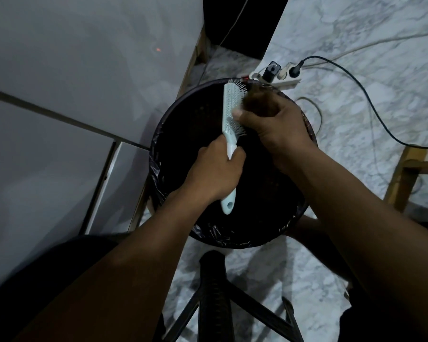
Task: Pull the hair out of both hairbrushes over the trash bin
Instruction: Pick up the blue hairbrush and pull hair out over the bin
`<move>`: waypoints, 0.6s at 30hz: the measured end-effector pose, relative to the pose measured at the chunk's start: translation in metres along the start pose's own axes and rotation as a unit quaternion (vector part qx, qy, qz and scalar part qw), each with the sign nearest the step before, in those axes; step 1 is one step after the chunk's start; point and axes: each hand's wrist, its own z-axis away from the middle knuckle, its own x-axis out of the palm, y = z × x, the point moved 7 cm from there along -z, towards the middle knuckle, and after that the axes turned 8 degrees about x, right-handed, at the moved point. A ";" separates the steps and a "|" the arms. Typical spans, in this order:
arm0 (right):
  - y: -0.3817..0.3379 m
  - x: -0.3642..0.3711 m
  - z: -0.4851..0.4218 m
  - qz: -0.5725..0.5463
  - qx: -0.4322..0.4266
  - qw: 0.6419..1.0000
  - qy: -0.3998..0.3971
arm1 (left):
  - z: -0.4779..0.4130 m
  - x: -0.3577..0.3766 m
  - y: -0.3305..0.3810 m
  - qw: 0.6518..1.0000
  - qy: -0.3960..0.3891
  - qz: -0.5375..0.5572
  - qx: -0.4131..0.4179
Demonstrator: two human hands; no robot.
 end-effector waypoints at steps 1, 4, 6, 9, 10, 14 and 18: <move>-0.001 -0.003 0.000 0.020 -0.012 1.000 0.020 | 0.001 0.001 0.000 1.000 -0.006 -0.009 0.001; 0.005 -0.011 -0.002 -0.053 0.028 0.998 0.033 | 0.001 -0.001 0.002 0.998 -0.008 -0.060 0.014; 0.008 -0.011 -0.001 -0.101 0.070 0.992 0.035 | 0.001 -0.003 -0.001 0.996 -0.011 -0.090 0.004; 0.008 -0.017 -0.005 -0.071 0.082 0.992 0.067 | 0.001 -0.010 -0.012 0.991 -0.006 -0.118 -0.059; 0.007 -0.018 -0.006 -0.039 0.078 0.994 0.069 | 0.001 -0.014 -0.015 0.989 0.005 -0.125 -0.078; 0.008 -0.017 -0.006 0.096 0.085 0.991 0.048 | 0.000 -0.022 -0.014 0.983 0.036 -0.150 -0.095; 0.007 -0.023 -0.005 0.216 0.105 0.970 0.033 | 0.002 -0.024 -0.017 0.978 0.038 -0.168 -0.115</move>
